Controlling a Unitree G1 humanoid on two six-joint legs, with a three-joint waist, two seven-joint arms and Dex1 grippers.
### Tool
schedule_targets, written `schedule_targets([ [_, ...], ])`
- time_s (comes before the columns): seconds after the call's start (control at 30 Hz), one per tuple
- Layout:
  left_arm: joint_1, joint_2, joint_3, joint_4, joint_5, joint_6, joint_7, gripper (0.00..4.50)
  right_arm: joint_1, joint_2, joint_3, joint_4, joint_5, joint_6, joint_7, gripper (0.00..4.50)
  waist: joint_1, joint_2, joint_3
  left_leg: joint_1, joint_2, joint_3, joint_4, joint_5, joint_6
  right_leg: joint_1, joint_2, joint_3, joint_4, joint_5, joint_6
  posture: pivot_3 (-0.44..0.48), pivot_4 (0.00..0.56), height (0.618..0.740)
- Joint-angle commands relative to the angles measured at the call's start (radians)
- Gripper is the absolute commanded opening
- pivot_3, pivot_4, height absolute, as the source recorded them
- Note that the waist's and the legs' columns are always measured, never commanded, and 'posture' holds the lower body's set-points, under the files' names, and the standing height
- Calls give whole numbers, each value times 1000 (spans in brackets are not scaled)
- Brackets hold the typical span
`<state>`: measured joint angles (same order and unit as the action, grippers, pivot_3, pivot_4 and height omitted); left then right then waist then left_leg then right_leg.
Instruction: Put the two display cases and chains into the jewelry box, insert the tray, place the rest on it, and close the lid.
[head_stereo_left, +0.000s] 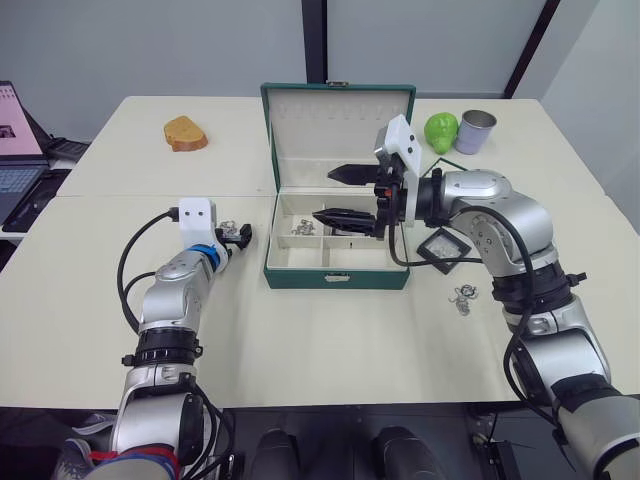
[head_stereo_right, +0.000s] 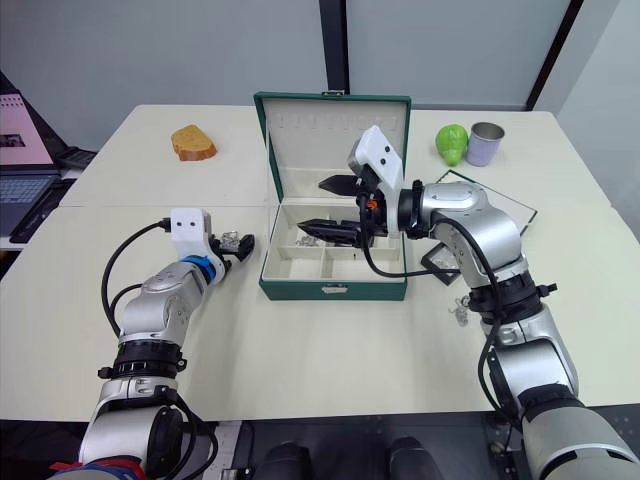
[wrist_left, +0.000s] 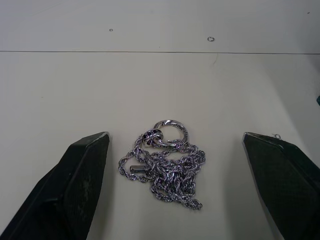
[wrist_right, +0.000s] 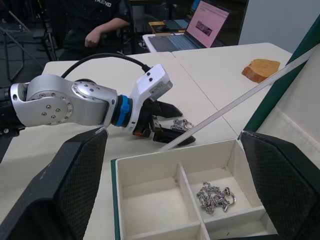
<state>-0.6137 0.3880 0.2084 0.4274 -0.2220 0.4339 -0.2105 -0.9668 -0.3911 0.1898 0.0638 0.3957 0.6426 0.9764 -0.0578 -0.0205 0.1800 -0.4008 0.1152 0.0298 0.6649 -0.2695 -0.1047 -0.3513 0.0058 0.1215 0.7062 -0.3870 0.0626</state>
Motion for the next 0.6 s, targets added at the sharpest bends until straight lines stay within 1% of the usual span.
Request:
schedule_targets([
  [0.03, 12, -6, 4, -13, 2, 22, 3, 4443, -4, -9, -17, -41, 5, -5, 4, 4500, 0, 0, 0, 0, 0, 0, 0, 0, 0, 0, 0, 0, 0, 0, 0, 0, 150, 740],
  [0.1, 13, -6, 3, -11, 3, 24, 3, 4443, -4, -9, -17, -39, 4, -6, 5, 4500, 0, 0, 0, 0, 0, 0, 0, 0, 0, 0, 0, 0, 0, 0, 0, 0, 150, 740],
  [0.2, 10, -6, 4, -9, 4, 29, 8, 3908, -5, -10, -17, -38, 4, -6, 6, 4500, 0, 0, 0, 0, 0, 0, 0, 0, 0, 0, 0, 0, 0, 0, 0, 0, 150, 740],
  [0.43, 7, -11, 10, 0, 6, 32, 4, 1862, -10, -11, -18, -29, 1, -14, 10, 4500, 2, 0, 0, 0, 0, 0, 0, 0, 0, 0, 0, 0, 0, 0, 0, 0, 150, 740],
  [0.6, 9, -13, 14, -3, 5, 34, 1, 519, -11, -13, -20, -27, 1, -15, 13, 4500, 2, 0, 0, 0, 0, 0, 0, 0, 0, 0, 0, 0, 0, 0, 0, 0, 150, 740],
])
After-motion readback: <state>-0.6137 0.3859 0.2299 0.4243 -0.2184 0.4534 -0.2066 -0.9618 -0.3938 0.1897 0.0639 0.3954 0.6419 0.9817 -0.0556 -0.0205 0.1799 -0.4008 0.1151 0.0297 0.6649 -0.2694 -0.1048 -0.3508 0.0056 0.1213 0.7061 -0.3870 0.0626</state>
